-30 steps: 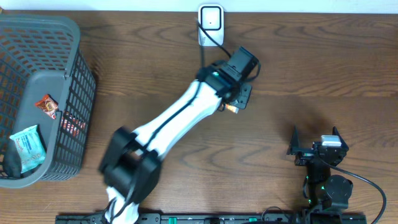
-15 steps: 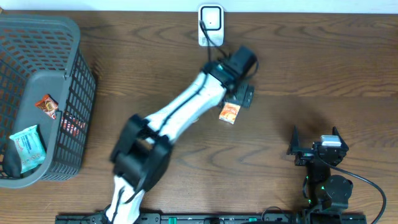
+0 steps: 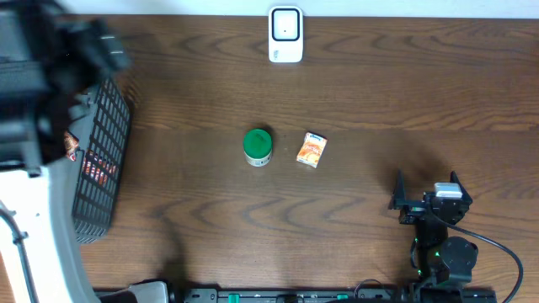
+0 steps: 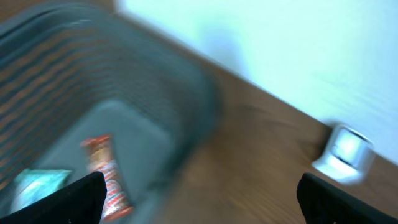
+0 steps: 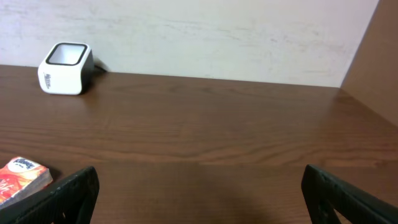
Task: Scan the item barcode
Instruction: 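Reach the left gripper into the basket and grasp the orange TOP bar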
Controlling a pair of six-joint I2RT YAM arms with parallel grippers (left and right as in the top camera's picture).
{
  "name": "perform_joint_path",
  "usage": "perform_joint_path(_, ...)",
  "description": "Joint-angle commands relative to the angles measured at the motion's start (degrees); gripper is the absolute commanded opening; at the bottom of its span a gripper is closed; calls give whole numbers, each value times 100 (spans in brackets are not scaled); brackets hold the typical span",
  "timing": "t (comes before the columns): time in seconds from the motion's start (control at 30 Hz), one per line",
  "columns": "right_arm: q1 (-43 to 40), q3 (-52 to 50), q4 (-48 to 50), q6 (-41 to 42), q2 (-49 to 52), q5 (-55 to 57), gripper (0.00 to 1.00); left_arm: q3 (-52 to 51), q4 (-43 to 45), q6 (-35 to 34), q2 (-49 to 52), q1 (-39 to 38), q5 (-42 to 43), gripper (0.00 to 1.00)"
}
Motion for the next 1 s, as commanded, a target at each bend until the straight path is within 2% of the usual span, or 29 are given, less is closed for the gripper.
perform_joint_path(0.0, 48, -7, -22, -72, -9, -7, 99, -205, -208, -306, 313, 927, 503, 98)
perform_joint_path(0.1, 48, -7, -22, -72, -9, -7, 99, -542, -210, -643, 577, 1392, 575, 98)
perform_joint_path(0.23, 48, -7, -22, -72, -9, -7, 99, -1314, 214, -1016, 981, 1843, 579, 98)
perform_joint_path(0.47, 48, -7, -22, -72, -9, -7, 99, -2717, 1379, -1014, 1668, 2035, 820, 98)
perform_joint_path(0.97, 48, -7, -22, -72, -9, -7, 99, -2931, 1700, -1032, 3143, 2232, 769, 98)
